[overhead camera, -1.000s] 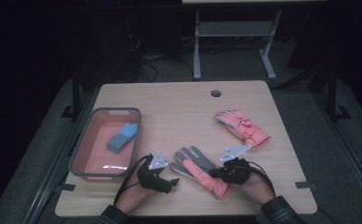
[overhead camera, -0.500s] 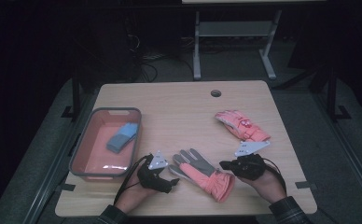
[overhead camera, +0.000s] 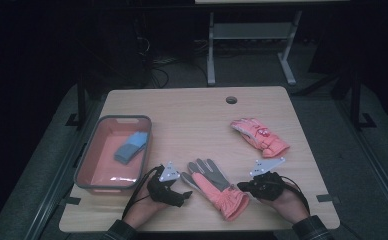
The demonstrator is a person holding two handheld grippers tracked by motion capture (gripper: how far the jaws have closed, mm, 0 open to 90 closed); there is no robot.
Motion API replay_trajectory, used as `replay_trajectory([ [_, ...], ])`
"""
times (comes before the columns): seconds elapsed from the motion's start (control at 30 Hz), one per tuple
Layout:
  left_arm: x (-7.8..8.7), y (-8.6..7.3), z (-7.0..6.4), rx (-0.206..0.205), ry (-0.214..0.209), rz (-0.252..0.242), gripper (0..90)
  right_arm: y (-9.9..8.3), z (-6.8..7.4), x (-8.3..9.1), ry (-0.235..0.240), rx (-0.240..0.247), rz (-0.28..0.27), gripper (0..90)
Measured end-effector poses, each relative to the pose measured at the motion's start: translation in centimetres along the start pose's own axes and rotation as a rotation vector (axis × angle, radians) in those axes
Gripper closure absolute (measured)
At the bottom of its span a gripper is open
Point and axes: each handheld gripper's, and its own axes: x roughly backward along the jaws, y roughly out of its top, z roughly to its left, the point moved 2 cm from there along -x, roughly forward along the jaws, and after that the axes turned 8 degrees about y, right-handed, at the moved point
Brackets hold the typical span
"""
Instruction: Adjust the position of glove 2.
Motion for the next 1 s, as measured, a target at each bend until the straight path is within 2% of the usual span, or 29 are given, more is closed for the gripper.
replay_trajectory([
  [0.07,0.0,0.0,0.0,-0.001,0.0,0.0,12.7,0.0,-0.1,0.1,0.002,-0.002,-0.001,89.6],
  [0.2,0.0,0.0,0.0,0.001,0.0,0.0,12.7,0.2,-0.8,0.7,0.004,-0.039,-0.024,79.7],
  [0.53,0.0,0.0,0.0,0.005,-0.002,0.0,12.7,1.4,-3.7,1.8,-0.079,-0.06,-0.049,56.4],
  [1.0,0.0,0.0,0.0,0.005,-0.003,0.001,12.7,4.2,-9.8,3.4,-0.188,-0.085,-0.084,51.4],
])
